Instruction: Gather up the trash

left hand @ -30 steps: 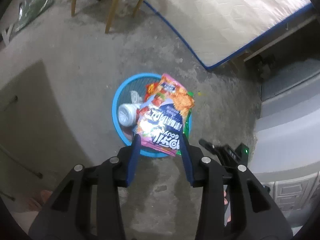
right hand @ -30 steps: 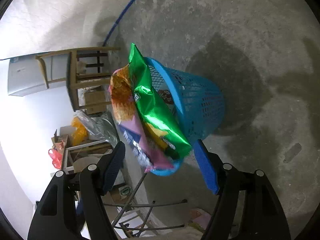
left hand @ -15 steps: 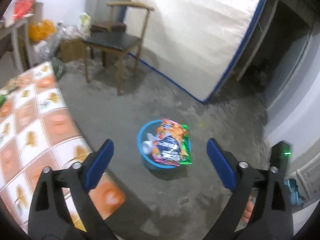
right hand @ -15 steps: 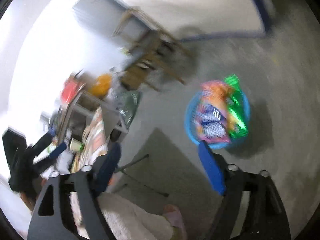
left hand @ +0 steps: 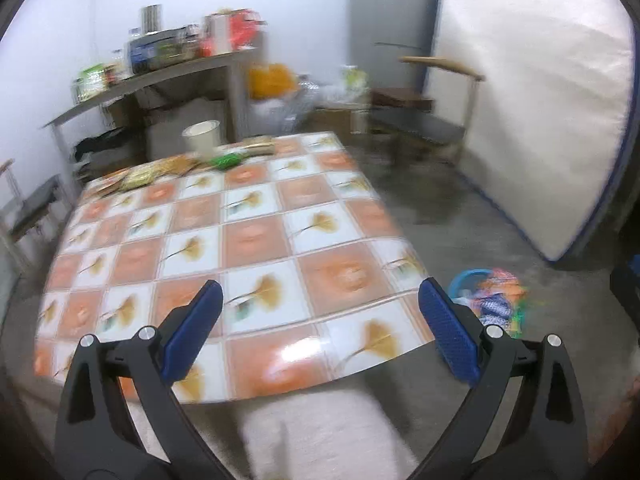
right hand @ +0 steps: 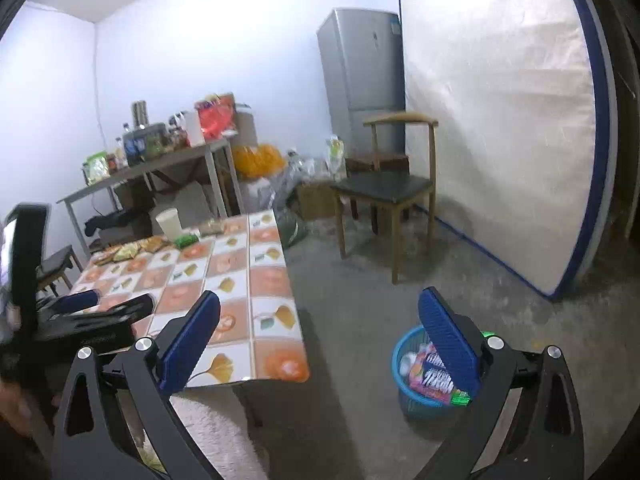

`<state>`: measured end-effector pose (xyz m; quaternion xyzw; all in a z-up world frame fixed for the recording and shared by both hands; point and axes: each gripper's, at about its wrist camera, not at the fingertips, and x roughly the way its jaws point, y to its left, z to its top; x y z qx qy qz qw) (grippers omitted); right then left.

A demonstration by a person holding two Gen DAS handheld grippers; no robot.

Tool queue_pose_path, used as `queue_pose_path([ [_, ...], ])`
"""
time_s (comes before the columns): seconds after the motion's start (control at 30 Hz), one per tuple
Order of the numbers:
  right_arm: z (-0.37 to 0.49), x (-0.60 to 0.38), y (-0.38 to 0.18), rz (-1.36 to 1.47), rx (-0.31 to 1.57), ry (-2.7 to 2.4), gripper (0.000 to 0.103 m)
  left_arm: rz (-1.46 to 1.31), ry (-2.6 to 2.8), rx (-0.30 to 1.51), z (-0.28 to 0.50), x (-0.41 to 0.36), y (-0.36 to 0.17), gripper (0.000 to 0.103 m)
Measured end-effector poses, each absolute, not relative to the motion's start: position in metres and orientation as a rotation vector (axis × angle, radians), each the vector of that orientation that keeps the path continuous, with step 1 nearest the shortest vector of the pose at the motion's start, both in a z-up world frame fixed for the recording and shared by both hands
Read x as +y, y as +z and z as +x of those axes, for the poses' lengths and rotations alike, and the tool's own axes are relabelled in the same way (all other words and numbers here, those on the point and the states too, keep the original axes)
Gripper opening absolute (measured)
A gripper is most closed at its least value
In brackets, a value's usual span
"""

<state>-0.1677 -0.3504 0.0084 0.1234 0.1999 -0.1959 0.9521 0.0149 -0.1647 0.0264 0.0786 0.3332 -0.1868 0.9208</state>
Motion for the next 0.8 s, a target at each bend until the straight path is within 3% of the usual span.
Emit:
queue_pose_path([
  [0.23,-0.119,-0.308,-0.043,0.155,0.748,-0.459,0.096,0.137,-0.234,0.914,0.040,-0.122,-0.020,0.094],
  [0.33,-0.107,-0.299,-0.063,0.131,0.859,-0.455,0.096,0.121,-0.210,0.934,0.039,-0.111,-0.032,0.094],
  [0.8,-0.104,-0.294,-0.058,0.115,0.830,-0.517,0.096,0.153,-0.184,0.879,0.032,-0.097,-0.024,0.094],
])
